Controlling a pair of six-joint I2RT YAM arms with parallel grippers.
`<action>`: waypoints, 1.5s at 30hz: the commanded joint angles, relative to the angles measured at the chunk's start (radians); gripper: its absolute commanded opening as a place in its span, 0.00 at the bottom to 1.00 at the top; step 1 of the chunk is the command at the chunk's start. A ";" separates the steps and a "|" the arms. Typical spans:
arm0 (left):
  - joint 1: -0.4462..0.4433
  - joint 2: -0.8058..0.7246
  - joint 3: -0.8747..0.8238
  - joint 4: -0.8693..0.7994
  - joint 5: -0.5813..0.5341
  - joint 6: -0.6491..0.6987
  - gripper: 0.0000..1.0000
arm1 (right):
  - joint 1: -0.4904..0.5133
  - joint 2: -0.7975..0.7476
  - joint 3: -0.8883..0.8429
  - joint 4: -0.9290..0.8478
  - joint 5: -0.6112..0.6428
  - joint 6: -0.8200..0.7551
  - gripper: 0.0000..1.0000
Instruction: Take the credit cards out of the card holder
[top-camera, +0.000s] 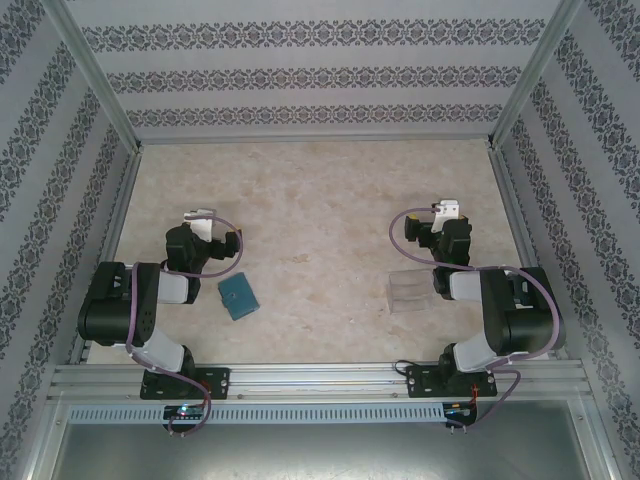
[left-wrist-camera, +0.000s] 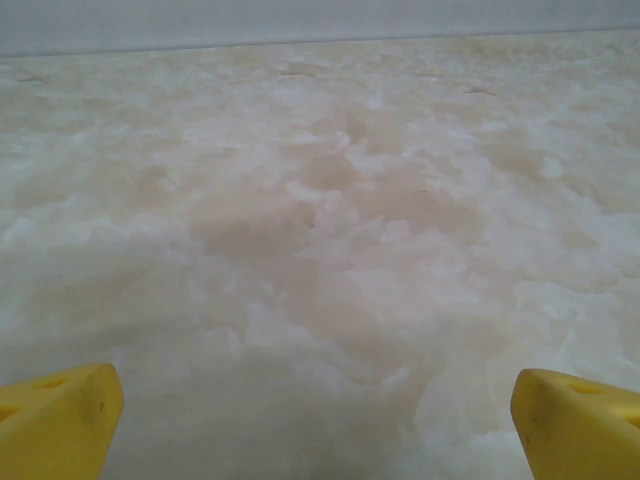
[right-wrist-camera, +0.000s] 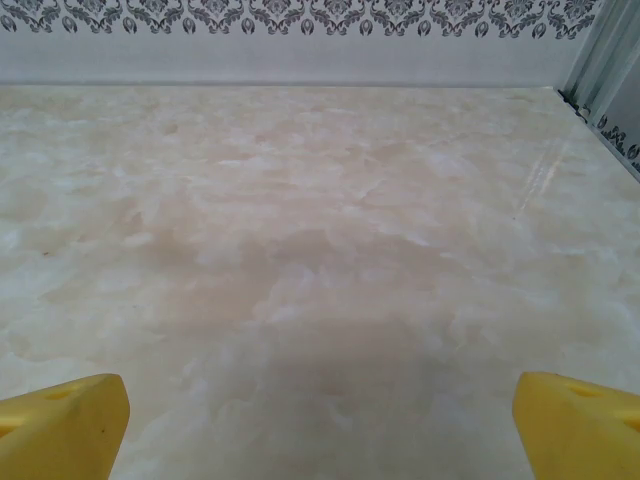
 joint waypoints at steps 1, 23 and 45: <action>0.013 0.006 -0.002 0.050 0.016 0.019 1.00 | -0.002 0.005 0.003 0.027 -0.018 0.004 0.98; 0.013 0.006 0.002 0.040 0.006 0.017 1.00 | -0.002 0.005 0.003 0.027 -0.019 0.004 0.98; 0.008 -0.026 0.045 -0.063 -0.206 -0.051 1.00 | 0.012 -0.026 0.022 -0.025 0.031 0.008 0.98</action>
